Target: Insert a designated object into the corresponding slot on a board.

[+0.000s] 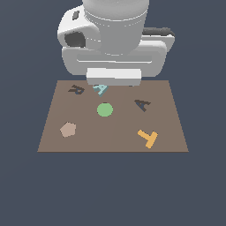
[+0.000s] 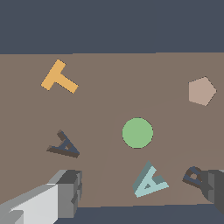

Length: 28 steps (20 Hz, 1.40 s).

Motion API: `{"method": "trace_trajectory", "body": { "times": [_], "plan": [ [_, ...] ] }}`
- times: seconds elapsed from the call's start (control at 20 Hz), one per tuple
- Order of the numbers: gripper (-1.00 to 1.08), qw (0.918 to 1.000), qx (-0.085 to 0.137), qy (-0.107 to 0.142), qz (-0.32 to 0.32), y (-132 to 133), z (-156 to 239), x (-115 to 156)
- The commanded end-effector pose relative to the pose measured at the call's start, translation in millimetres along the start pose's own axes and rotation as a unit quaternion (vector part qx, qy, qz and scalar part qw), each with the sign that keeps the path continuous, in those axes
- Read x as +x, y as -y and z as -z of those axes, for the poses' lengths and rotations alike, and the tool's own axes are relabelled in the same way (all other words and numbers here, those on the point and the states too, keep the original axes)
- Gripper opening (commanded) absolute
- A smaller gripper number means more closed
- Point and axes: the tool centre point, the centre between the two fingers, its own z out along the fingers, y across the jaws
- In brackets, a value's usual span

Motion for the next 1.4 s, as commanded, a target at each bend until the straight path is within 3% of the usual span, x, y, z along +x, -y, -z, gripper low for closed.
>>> {"method": "trace_trajectory", "body": {
  "times": [0.0, 0.4, 0.8, 1.05, 1.35],
  "plan": [
    [1.0, 1.0, 0.0, 0.0, 0.0, 0.0, 0.0, 0.0],
    [1.0, 0.9996, 0.001, -0.001, -0.028, -5.2, -7.5, -3.8],
    [1.0, 0.9939, 0.002, -0.002, -0.111, -19.4, -30.0, -16.9],
    [1.0, 0.9819, 0.004, -0.004, -0.189, -30.7, -51.7, -31.5],
    [1.0, 0.9556, 0.006, -0.006, -0.294, -41.8, -81.5, -53.8]
  ]
}}
